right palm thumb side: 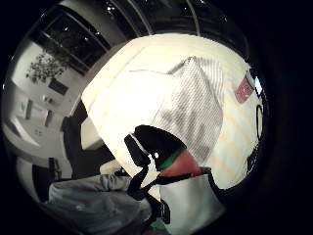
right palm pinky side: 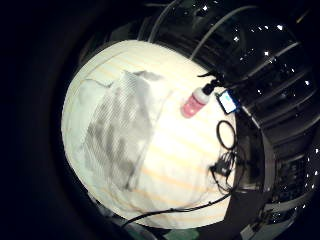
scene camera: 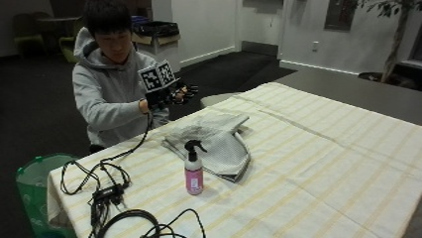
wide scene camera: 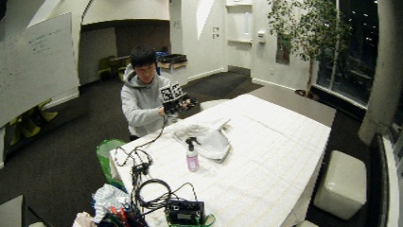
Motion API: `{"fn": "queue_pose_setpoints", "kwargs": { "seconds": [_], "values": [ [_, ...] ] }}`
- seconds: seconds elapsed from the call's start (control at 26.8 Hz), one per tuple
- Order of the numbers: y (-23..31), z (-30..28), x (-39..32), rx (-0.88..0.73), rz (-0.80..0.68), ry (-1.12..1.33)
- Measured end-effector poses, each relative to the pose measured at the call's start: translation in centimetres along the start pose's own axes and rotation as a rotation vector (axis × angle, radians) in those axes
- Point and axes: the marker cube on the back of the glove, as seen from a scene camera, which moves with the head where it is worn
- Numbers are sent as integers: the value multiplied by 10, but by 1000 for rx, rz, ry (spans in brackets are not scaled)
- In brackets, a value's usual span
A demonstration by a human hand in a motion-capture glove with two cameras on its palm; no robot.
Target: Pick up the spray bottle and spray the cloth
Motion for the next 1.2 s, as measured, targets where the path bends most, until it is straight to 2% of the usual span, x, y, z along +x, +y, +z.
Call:
{"fn": "queue_pose_setpoints", "kwargs": {
  "seconds": [0.34,0.75,1.2],
  "values": [
    [14,5,42,46,29,-83],
    [22,39,152,36,267,-245],
    [-15,83,206,54,387,-468]
  ]
}}
